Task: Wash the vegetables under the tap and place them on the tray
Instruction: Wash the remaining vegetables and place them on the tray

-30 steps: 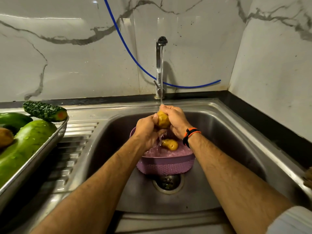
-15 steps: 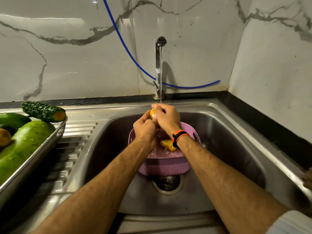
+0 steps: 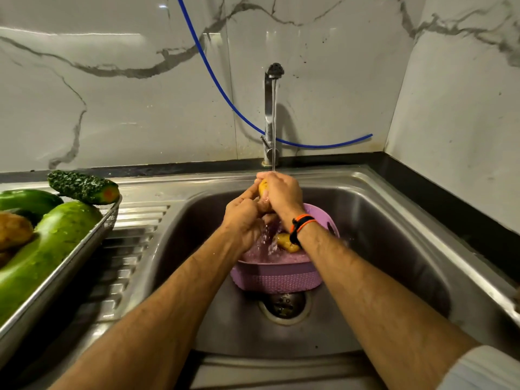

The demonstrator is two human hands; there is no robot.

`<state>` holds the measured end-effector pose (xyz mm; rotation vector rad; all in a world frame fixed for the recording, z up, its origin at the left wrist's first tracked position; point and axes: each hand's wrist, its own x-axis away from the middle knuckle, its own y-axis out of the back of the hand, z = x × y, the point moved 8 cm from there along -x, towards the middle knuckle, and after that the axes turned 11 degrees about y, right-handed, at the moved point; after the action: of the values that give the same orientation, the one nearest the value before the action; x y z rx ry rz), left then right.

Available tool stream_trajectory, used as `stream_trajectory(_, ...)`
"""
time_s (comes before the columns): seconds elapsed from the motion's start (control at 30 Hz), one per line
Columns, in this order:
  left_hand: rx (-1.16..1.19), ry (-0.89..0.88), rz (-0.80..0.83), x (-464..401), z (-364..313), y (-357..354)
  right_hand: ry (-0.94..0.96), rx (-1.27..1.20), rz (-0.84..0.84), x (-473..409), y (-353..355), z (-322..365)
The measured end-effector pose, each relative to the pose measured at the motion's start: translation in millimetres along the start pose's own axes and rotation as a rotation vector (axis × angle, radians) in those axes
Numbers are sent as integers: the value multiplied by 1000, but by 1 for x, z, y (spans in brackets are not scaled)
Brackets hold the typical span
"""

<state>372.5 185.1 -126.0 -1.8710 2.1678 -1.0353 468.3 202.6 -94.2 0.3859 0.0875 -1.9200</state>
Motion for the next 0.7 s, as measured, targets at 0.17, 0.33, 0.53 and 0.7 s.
stream_trajectory(0.17, -7, -68, -92, 2, 5, -7, 55, 4, 47, 6, 7, -7)
stream_trajectory(0.33, -9, 3, 14, 0, 3, -5, -20, -34, -9, -2, 6, -4)
stream_trajectory(0.53, -18, -77, -101, 4, 4, -6, 76, 20, 21, 0, 3, -12)
stream_trajectory(0.7, -51, 10, 12, 1, 7, -8, -99, -87, 20, -5, 8, -17)
